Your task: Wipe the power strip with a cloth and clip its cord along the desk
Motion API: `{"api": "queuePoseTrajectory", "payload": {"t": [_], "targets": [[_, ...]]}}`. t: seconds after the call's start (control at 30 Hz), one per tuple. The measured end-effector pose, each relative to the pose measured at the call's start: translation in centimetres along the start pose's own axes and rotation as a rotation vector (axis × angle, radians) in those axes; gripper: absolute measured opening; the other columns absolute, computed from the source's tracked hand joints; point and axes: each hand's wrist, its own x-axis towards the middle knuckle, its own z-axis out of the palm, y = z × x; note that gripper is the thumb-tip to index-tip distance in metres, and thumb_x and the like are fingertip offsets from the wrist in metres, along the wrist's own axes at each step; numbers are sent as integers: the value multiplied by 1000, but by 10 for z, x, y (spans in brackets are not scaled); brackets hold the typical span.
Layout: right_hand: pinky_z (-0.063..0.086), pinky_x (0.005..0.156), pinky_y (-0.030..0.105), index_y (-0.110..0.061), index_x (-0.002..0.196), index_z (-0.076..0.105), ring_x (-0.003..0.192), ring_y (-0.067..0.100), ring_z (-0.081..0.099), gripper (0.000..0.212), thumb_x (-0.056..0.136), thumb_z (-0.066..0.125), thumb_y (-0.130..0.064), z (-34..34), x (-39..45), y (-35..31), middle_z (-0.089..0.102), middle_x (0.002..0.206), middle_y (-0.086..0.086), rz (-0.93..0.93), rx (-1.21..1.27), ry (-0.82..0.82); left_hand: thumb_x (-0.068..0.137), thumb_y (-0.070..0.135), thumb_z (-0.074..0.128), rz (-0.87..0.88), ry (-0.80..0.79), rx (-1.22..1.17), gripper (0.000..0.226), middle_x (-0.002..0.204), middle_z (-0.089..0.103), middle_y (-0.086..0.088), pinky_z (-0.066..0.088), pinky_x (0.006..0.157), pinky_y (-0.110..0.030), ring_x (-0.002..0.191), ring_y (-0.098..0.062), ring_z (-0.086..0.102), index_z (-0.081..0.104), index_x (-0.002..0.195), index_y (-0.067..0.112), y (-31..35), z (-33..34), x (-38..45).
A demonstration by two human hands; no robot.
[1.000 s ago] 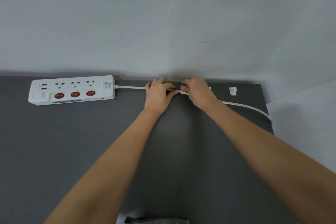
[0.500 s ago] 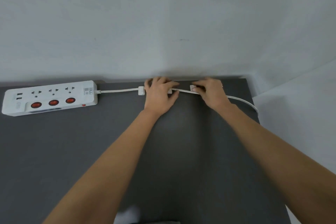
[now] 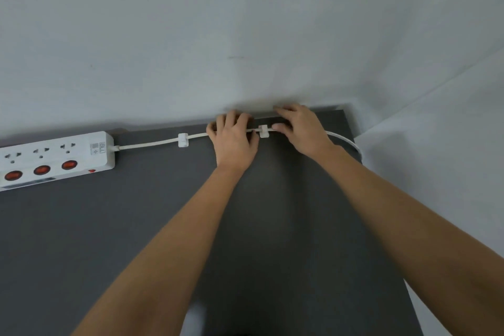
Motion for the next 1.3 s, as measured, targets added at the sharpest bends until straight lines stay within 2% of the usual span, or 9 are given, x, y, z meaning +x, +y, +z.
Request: {"api": "queuePoseTrajectory", "payload": {"t": [0.13,0.27,0.53,0.63,0.77,0.9,1.0,1.13,1.3], "targets": [[46,87,36,-8,104,71,92,35,63,22,84,67,-16,-15,-17,43,69,99,20,143,90,97,83,38,61,170,-126,-78,25,105,65,3,29,93,-40,105,-24,53,70,104,27,24,10,6],[49,77,39,-2,90,72,83,36,64,15,85,65,-14,-13,-13,49,72,87,21,60,82,68,84,42,64,39,-180,-164,22,102,66,2,27,87,-35,104,-24,50,73,96,26,43,26,14],[46,71,41,1,89,69,80,41,59,21,92,51,-9,-1,-2,55,64,88,24,51,12,89,81,38,69,-124,-146,-128,18,103,66,1,30,91,-39,108,-24,49,72,91,24,56,34,23],[49,79,41,-7,100,69,90,37,60,17,89,58,-14,-5,-14,54,67,96,19,72,61,97,79,40,70,-154,-165,-162,27,111,59,-2,28,95,-40,113,-25,46,70,98,22,56,28,19],[41,97,49,-7,135,42,110,41,52,47,91,56,-15,1,-45,55,59,118,24,121,23,70,87,44,59,-52,22,-143,41,136,48,-4,22,106,-47,127,-21,42,57,123,25,23,-5,-11],[15,114,60,-7,143,28,142,33,22,50,98,39,-26,17,-64,56,33,151,18,198,-141,32,96,45,41,-412,211,37,55,160,12,-12,8,112,-62,147,-31,9,30,146,27,-57,-57,-45],[6,113,62,-10,147,15,146,28,6,56,99,28,-36,21,-63,50,13,159,10,257,-218,-72,96,53,30,-656,105,123,62,160,-13,-14,-5,111,-66,145,-36,-17,12,151,31,-116,-91,-62],[-2,111,64,-14,148,3,146,27,-7,60,98,21,-42,14,-57,41,-2,160,5,353,-219,-218,95,59,17,-590,-127,217,61,159,-23,-5,-14,108,-65,143,-36,-25,-3,149,41,-146,-114,-71],[17,116,52,-6,147,15,145,34,11,64,94,50,-17,-7,-76,25,11,157,20,306,-17,-81,97,54,20,-592,-147,82,57,160,-19,-4,-14,108,-65,145,-31,-22,3,150,41,-148,-137,-74]]}}
